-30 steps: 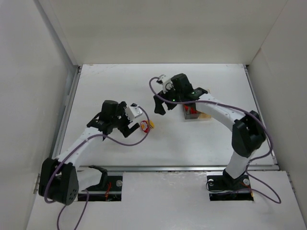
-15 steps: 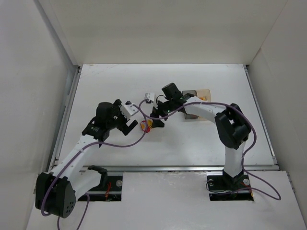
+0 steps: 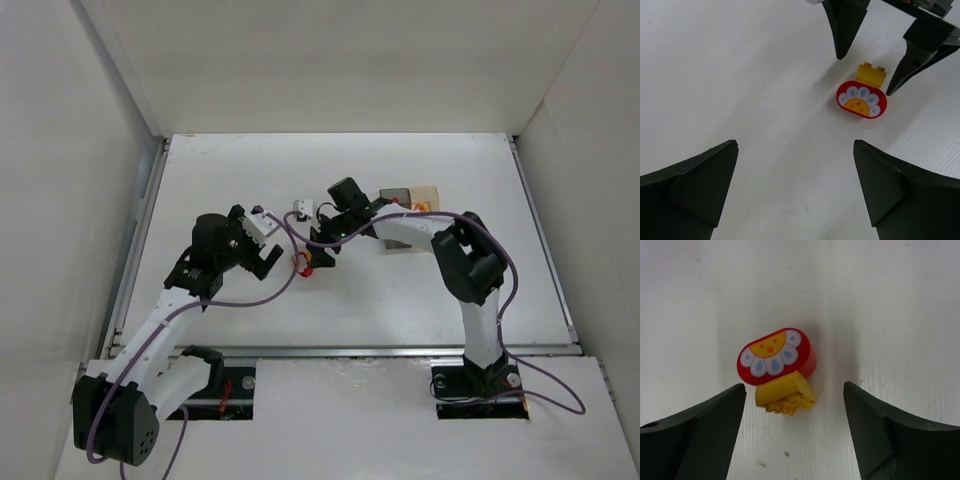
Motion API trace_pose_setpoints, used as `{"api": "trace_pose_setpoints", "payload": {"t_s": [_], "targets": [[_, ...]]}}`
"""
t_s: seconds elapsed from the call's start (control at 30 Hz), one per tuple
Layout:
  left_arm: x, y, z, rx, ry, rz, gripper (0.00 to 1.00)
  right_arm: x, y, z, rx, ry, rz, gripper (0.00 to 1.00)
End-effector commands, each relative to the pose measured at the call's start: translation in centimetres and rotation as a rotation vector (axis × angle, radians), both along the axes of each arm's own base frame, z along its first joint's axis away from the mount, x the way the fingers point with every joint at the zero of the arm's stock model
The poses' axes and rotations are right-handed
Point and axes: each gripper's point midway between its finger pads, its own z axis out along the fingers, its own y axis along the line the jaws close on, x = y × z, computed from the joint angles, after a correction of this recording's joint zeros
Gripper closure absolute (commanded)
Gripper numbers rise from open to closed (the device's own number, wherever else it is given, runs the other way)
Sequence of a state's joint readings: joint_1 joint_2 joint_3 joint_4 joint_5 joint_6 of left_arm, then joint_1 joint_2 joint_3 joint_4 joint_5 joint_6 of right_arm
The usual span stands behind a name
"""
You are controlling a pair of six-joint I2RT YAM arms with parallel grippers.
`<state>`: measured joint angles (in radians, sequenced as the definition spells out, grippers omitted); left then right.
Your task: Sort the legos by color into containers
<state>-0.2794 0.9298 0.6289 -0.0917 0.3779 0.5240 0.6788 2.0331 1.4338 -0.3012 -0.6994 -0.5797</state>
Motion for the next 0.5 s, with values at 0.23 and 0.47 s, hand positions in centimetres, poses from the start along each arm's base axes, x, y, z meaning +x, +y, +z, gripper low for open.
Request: {"api": "trace_pose_setpoints", "payload": {"t_s": [0.23, 0.47], "targets": [[0.7, -0.4, 2.0, -0.050, -0.075, 0.008, 0.00, 0.5, 2.1, 0.2, 0.046, -0.031, 0.034, 0.51], [0.0, -0.6, 1.5, -0.025, -0.075, -0.045, 0.00, 0.1, 2.0, 1.3, 0.056, 0.010, -0.006, 1.00]]}}
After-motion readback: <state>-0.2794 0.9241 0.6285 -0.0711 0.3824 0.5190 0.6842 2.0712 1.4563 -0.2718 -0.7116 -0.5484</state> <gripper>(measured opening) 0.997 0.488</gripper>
